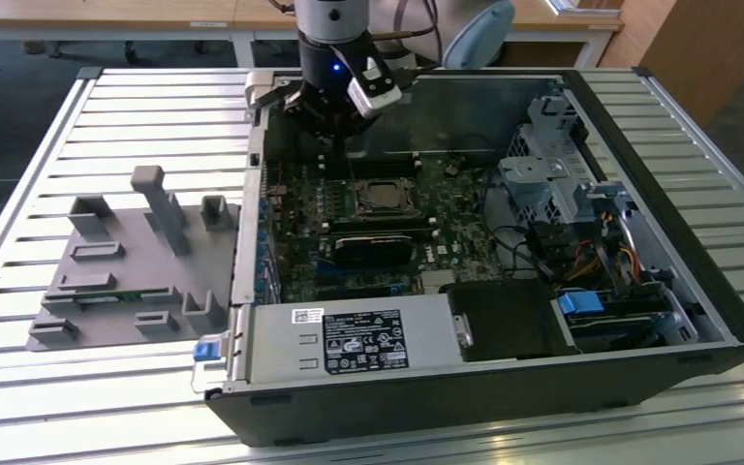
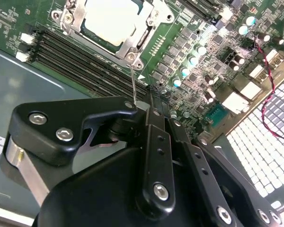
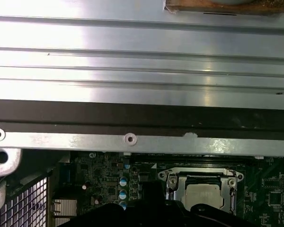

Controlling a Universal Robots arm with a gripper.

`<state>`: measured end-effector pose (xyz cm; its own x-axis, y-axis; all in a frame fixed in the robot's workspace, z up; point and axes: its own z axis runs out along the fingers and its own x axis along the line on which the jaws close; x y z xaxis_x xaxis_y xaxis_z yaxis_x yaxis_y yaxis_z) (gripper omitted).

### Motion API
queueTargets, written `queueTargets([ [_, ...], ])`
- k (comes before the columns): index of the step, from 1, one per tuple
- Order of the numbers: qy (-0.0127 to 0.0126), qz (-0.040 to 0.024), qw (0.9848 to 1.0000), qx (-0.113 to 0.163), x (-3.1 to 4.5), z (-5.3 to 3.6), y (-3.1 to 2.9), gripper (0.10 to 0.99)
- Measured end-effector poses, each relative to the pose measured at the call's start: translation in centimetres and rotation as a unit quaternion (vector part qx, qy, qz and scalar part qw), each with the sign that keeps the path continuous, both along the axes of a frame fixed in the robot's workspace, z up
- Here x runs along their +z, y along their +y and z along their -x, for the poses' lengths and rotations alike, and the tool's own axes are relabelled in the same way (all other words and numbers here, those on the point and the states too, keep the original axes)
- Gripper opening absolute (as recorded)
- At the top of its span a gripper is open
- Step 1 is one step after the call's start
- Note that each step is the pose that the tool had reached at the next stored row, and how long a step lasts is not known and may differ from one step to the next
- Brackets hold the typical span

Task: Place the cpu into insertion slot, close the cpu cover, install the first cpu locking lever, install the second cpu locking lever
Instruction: 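Install the first cpu locking lever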

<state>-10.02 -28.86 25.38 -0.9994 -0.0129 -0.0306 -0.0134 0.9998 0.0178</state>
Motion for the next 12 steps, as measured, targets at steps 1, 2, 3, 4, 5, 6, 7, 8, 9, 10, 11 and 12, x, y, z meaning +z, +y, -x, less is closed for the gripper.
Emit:
queueTargets([
  [1, 0.0000, 0.0000, 1.0000, 0.000, 0.00, -0.09, 0.00, 0.118],
  [2, 0.0000, -0.0001, 1.0000, 0.000, -0.01, -0.18, 0.00, 0.118],
  [3, 0.0000, 0.0000, 1.0000, 0.000, -0.01, -0.27, 0.00, 0.118],
  [4, 0.0000, 0.0000, 1.0000, 0.000, -0.02, -0.36, 0.00, 0.118],
  [5, 0.0000, 0.0000, 1.0000, 0.000, -0.02, -0.45, 0.00, 0.118],
  [6, 0.0000, 0.0000, 1.0000, 0.000, -0.02, -0.56, 0.00, 0.118],
  [7, 0.0000, 0.0000, 1.0000, 0.000, -0.02, -0.65, 0.00, 0.118],
  [8, 0.0000, 0.0000, 1.0000, 0.000, -0.02, -0.74, 0.00, 0.118],
  [9, 0.0000, 0.0000, 1.0000, 0.000, -0.03, -0.83, 0.00, 0.118],
  [10, 0.0000, 0.0000, 1.0000, 0.000, -0.03, -0.94, 0.00, 0.118],
  [11, 0.0000, 0.0000, 1.0000, 0.000, -0.03, -1.03, 0.00, 0.118],
  [12, 0.0000, 0.0000, 1.0000, 0.000, -0.04, -1.09, 0.00, 0.118],
])
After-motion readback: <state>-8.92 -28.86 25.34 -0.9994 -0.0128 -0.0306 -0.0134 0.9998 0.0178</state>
